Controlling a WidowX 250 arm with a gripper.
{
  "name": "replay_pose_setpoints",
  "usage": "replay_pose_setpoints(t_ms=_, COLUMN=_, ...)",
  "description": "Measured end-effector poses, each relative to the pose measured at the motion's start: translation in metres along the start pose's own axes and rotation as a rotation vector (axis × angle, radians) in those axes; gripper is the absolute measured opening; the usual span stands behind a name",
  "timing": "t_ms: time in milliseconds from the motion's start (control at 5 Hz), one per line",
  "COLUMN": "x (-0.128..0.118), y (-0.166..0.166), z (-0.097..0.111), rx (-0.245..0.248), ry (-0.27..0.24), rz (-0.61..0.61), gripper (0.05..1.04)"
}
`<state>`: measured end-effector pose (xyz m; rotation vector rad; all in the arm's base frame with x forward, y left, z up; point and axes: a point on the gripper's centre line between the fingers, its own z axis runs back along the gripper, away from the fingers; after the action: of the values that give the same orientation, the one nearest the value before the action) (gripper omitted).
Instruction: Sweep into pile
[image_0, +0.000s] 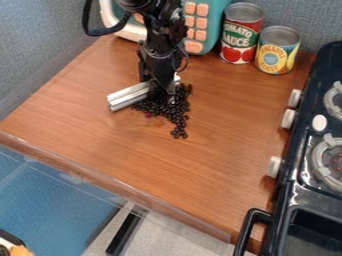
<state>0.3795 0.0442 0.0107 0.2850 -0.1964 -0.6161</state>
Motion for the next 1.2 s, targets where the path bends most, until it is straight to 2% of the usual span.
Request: replay_pose_setpoints(t_ms=1200, x=-0.006, y=-0.045, z=0.015, rx=-0.042, ry=-0.016, rz=-0.058, gripper=0.385)
